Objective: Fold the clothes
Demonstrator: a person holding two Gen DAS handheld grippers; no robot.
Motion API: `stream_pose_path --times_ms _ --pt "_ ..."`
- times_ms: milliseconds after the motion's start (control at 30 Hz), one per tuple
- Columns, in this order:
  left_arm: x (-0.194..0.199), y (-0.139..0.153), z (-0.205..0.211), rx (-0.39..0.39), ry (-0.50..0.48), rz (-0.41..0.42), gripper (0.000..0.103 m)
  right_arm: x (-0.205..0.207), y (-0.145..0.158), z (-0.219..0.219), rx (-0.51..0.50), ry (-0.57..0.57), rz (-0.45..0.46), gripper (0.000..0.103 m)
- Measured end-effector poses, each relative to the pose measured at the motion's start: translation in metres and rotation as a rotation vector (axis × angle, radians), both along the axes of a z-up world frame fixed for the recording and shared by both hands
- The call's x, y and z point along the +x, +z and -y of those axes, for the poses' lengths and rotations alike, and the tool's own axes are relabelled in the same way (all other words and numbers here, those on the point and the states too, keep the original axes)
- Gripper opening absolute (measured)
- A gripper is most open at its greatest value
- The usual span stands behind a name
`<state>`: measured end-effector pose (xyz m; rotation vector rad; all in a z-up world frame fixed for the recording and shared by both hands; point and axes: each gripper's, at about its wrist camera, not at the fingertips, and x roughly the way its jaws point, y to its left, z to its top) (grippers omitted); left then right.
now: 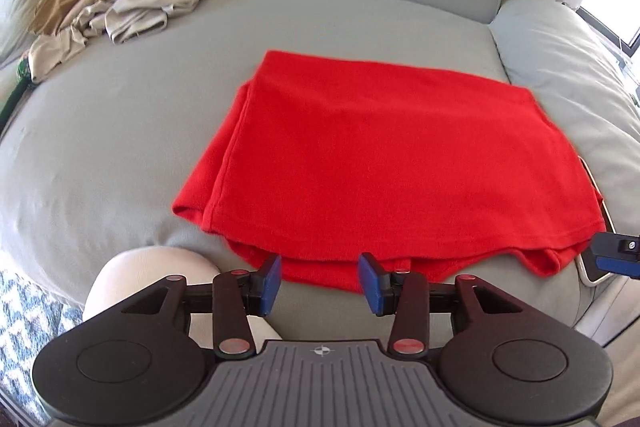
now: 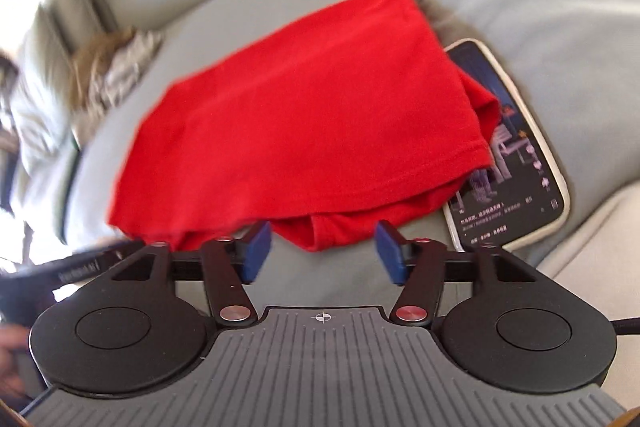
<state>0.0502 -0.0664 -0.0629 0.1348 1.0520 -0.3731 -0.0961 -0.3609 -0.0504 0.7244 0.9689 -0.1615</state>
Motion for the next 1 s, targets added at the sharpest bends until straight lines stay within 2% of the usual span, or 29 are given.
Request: stream_pose_path --times_ms 167,233,300,400,533,633,833,1000 --pt "-0.004 -0.004 0.016 0.002 -0.011 0.017 0.05 -0.017 -0.019 0.021 0.207 -0.177 0.027 0.063" --pt "-0.007 -0.006 0.024 0.014 -0.023 0.035 0.06 -0.024 -0.03 0.025 0.285 -0.234 0.039 0.063" --pt "-0.011 -0.008 0.034 0.036 -0.037 0.068 0.064 -0.027 -0.039 0.025 0.325 -0.292 0.048 0.063" --pt "-0.01 -0.013 0.048 0.052 -0.074 0.106 0.064 -0.032 -0.049 0.028 0.312 -0.38 0.08 0.063" --pt "-0.002 -0.023 0.056 0.039 -0.069 0.072 0.063 -0.034 -0.06 0.032 0.317 -0.458 0.117 0.061" --pt "0.002 -0.032 0.054 0.03 -0.046 0.018 0.063 -0.031 -0.069 0.027 0.348 -0.456 0.098 0.06" --pt "0.004 -0.037 0.049 0.011 -0.044 0.001 0.065 -0.025 -0.075 0.03 0.272 -0.484 0.132 0.058" --pt "0.005 -0.039 0.048 0.003 -0.055 -0.006 0.066 -0.022 -0.08 0.029 0.24 -0.509 0.229 0.059"
